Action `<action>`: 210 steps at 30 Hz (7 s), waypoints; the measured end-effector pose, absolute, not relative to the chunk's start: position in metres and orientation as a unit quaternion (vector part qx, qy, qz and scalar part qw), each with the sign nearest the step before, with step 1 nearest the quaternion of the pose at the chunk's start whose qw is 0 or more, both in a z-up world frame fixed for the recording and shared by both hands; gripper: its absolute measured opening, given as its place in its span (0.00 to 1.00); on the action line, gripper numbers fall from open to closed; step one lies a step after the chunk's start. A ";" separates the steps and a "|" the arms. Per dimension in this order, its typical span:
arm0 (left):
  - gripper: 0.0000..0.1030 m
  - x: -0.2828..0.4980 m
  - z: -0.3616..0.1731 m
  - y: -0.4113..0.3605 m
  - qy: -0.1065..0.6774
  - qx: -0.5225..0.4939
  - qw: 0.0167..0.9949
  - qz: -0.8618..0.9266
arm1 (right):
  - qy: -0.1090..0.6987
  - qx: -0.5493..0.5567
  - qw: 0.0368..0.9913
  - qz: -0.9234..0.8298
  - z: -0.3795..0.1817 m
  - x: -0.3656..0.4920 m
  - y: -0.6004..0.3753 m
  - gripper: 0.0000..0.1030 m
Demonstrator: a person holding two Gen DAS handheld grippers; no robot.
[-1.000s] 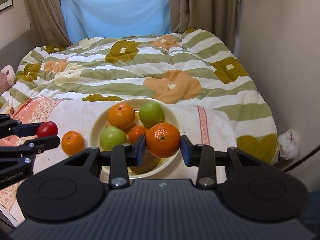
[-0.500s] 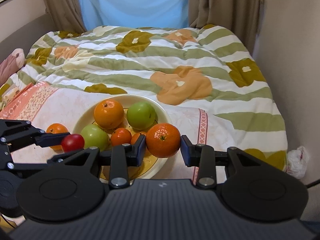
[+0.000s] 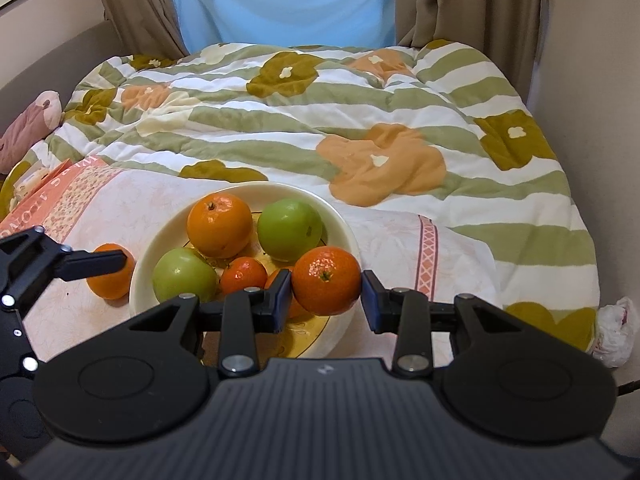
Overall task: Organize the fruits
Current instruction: 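Carry the tomato and tangerine into the duck bowl and open both tools, then withdraw both open tools toward the last tomato and the large orange, then grasp the last red cherry tomato with the left tool while the right tool grasps the large orange, then carry the tomato and orange into the duck bowl and open both tools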
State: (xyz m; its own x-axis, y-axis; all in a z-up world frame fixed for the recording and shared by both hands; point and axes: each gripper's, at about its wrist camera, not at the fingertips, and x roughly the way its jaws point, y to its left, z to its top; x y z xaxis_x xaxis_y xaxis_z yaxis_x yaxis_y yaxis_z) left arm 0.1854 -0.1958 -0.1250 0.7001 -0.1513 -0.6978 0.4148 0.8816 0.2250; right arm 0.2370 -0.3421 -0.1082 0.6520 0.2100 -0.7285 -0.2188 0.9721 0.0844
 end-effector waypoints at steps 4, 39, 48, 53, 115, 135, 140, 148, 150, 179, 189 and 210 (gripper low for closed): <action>0.85 0.183 -0.118 -0.185 0.362 0.167 0.905 -0.146 | 0.400 -0.013 0.908 0.124 -0.109 0.241 -0.341 0.50; 0.85 0.169 -0.078 -0.135 0.356 0.093 0.926 -0.080 | 0.368 -0.017 0.920 0.135 -0.108 0.253 -0.334 1.00; 0.85 0.138 -0.040 -0.121 0.325 0.089 0.940 -0.059 | 0.367 -0.006 0.921 0.130 -0.066 0.215 -0.330 1.00; 0.85 0.119 -0.023 -0.105 0.317 0.081 0.944 -0.045 | 0.358 -0.001 0.925 0.129 -0.039 0.190 -0.326 1.00; 0.49 0.229 -0.167 0.064 0.450 0.139 0.859 -0.200 | 0.427 0.080 0.900 -0.030 -0.137 0.204 -0.101 1.00; 0.35 0.224 -0.160 0.083 0.442 0.119 0.869 -0.187 | 0.445 0.060 0.893 -0.007 -0.158 0.237 -0.085 0.96; 0.35 0.221 -0.155 0.088 0.439 0.115 0.873 -0.180 | 0.448 0.050 0.892 -0.003 -0.162 0.245 -0.083 0.93; 0.35 0.218 -0.148 0.090 0.434 0.107 0.878 -0.172 | 0.453 0.045 0.891 0.008 -0.171 0.251 -0.088 0.73; 0.35 0.217 -0.146 0.090 0.433 0.104 0.879 -0.169 | 0.452 0.045 0.891 0.010 -0.170 0.250 -0.089 0.73; 0.35 0.201 -0.058 -0.015 0.339 0.101 0.916 -0.188 | 0.375 0.052 0.925 0.024 -0.069 0.199 -0.200 0.73; 0.35 0.234 -0.087 -0.082 0.363 0.108 0.898 -0.223 | 0.379 0.064 0.923 0.010 -0.075 0.213 -0.254 0.73; 0.97 0.257 -0.112 -0.094 0.367 0.135 0.894 -0.219 | 0.394 0.090 0.915 -0.007 -0.098 0.241 -0.280 0.73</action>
State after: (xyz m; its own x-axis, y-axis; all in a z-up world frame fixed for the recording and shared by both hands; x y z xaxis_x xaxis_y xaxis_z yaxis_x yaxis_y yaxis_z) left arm 0.2570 -0.0939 -0.1123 0.6338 -0.2925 -0.7160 0.4912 0.8673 0.0805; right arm 0.2405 -0.2800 -0.0985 0.6891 0.0576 -0.7223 0.0850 0.9835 0.1595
